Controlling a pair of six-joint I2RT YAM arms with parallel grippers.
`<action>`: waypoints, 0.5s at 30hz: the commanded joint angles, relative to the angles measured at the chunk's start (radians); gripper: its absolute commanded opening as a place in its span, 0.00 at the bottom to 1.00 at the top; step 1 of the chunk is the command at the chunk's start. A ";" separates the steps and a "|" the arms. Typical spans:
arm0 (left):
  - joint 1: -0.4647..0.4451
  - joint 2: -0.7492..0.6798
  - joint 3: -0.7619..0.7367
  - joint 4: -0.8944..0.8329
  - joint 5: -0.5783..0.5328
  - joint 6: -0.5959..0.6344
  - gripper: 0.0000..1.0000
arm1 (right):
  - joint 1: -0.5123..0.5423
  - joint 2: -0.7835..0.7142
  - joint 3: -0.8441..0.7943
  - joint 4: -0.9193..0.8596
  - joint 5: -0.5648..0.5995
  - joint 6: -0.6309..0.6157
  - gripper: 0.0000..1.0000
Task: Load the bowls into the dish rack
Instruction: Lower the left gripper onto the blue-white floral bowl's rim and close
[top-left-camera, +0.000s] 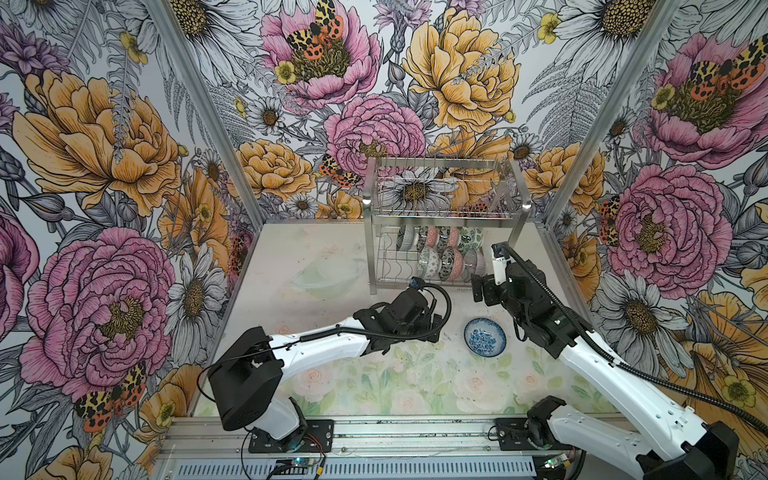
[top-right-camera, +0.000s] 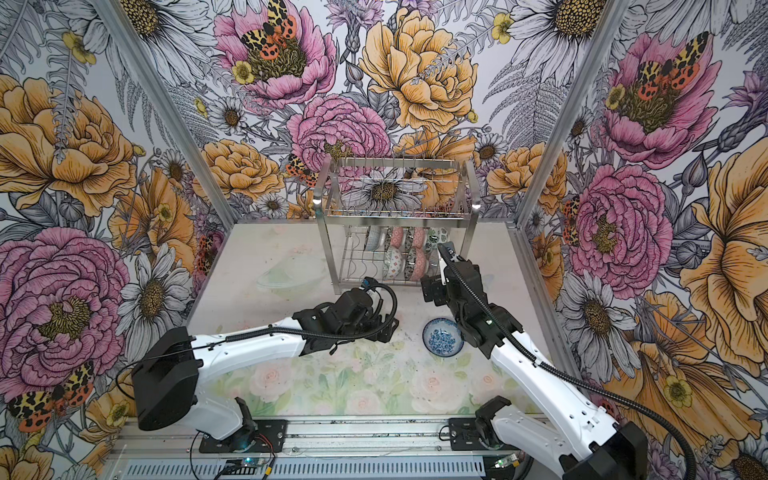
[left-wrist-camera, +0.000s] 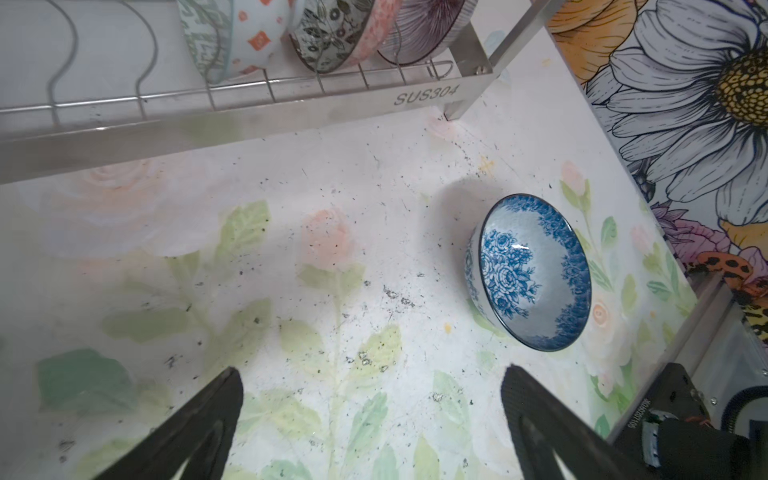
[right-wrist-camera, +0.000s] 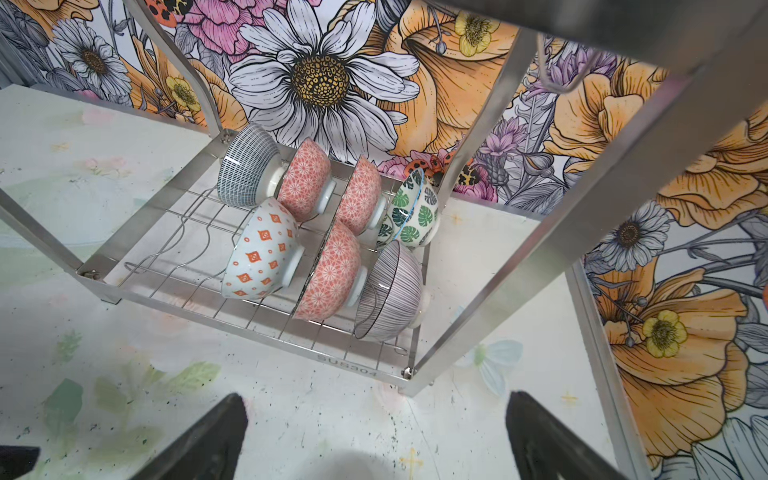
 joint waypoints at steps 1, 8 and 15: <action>-0.020 0.059 0.081 0.045 0.070 -0.016 0.99 | -0.015 0.003 0.036 -0.002 -0.018 0.006 0.99; -0.051 0.226 0.201 0.042 0.122 -0.020 0.98 | -0.035 0.001 0.048 0.000 -0.027 0.006 0.99; -0.067 0.356 0.301 -0.012 0.121 -0.018 0.93 | -0.049 -0.002 0.052 0.000 -0.038 0.007 0.99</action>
